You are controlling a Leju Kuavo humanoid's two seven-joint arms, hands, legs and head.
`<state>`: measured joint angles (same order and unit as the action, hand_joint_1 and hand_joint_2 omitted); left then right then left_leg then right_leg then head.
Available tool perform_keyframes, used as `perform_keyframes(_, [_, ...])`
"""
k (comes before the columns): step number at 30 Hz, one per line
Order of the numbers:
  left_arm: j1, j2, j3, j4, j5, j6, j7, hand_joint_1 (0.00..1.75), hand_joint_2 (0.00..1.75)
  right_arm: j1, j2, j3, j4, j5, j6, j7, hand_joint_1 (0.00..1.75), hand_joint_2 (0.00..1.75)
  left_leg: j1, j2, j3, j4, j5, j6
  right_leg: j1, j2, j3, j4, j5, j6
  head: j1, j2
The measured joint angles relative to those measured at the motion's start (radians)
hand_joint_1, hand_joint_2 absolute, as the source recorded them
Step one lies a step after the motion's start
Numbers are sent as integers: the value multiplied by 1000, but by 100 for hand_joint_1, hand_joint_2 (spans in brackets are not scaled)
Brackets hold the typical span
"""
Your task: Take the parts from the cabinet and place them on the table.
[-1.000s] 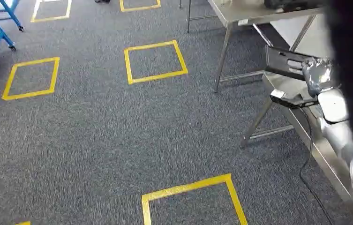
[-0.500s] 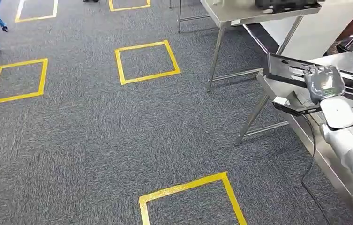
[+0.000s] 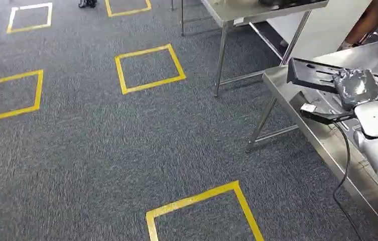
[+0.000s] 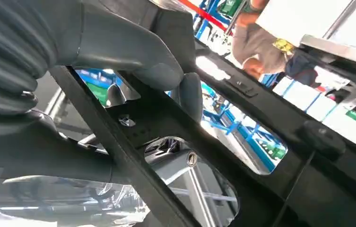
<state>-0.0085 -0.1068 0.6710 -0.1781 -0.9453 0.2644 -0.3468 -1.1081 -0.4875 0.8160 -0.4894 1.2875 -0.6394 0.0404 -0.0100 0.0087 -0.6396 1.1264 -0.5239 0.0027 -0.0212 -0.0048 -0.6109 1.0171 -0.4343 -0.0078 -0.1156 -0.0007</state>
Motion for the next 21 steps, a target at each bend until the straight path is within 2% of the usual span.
perform_keyframes(2, [1,0,0,0,4,0,0,0,175,-4,9,0,-1,0,1,-3,175,175,4,0,-70,159,-69,-5,3,8,0,1,0,-1,0,0])
perform_keyframes(3, [2,-1,0,0,6,0,0,0,175,-5,16,0,-1,0,1,-3,175,175,5,0,-95,213,-81,-5,4,12,0,2,0,-1,0,0])
perform_keyframes(4, [3,-1,0,0,9,0,-3,0,175,-5,24,0,0,1,0,-2,175,175,6,0,-95,211,-66,-4,5,18,0,3,0,-1,0,0])
perform_keyframes(5, [3,-1,0,0,11,0,-3,0,175,-4,30,0,0,3,-1,-1,175,175,6,0,-74,163,-33,-2,6,23,0,5,0,0,0,0])
perform_keyframes(7, [3,0,1,0,12,0,-5,0,175,-5,41,0,1,6,-5,8,175,175,6,-7,12,-20,58,6,6,31,0,7,-2,2,0,0])
perform_keyframes(8, [3,2,2,0,13,0,-6,0,175,-4,46,0,1,8,-8,13,175,175,6,-28,40,-90,69,11,5,32,-2,7,-2,4,0,0])
perform_keyframes(9, [4,2,2,0,13,0,-6,0,175,-5,48,0,3,10,-11,17,175,175,4,-30,50,-104,67,13,10,36,-6,10,-1,9,0,0])
perform_keyframes(12, [4,2,3,0,13,0,-5,0,175,1,58,0,6,14,-21,25,175,175,-2,-24,48,-106,71,25,5,43,-7,2,5,28,0,0])
perform_keyframes(13, [3,2,3,0,13,0,-5,0,175,3,59,0,8,16,-23,26,175,175,6,-18,52,-121,80,36,4,40,-10,5,0,33,0,0])
perform_keyframes(14, [3,2,3,0,13,1,-5,0,175,4,60,0,10,17,-25,27,175,175,5,-15,53,-126,85,41,3,25,-19,24,-18,35,0,0])
perform_keyframes(15, [4,2,3,0,13,1,-5,0,175,3,60,0,11,18,-27,28,175,175,5,-14,51,-127,87,45,3,16,-41,74,-53,37,0,0])
perform_keyframes(17, [5,2,4,0,14,3,-5,0,175,6,62,0,13,20,-27,29,175,175,4,-11,51,-126,86,45,1,15,-115,239,-129,43,0,0])
perform_keyframes(18, [5,2,4,0,14,3,-5,0,175,11,63,0,15,21,-27,29,175,175,4,-9,51,-125,86,46,1,15,-146,303,-146,45,0,0])
perform_keyframes(19, [5,2,4,0,14,3,-5,0,175,15,66,0,17,21,-27,29,175,175,4,-7,51,-124,85,45,0,15,-154,316,-137,46,0,0])
perform_keyframes(20, [4,1,4,0,14,3,-5,0,175,16,68,0,19,21,-27,30,175,175,4,-4,51,-121,83,44,-2,13,-136,276,-105,47,0,0])
perform_keyframes(21, [4,0,4,0,14,3,-5,0,175,16,68,0,21,22,-27,30,175,175,4,-2,51,-119,80,42,-3,9,-98,200,-61,46,0,0])
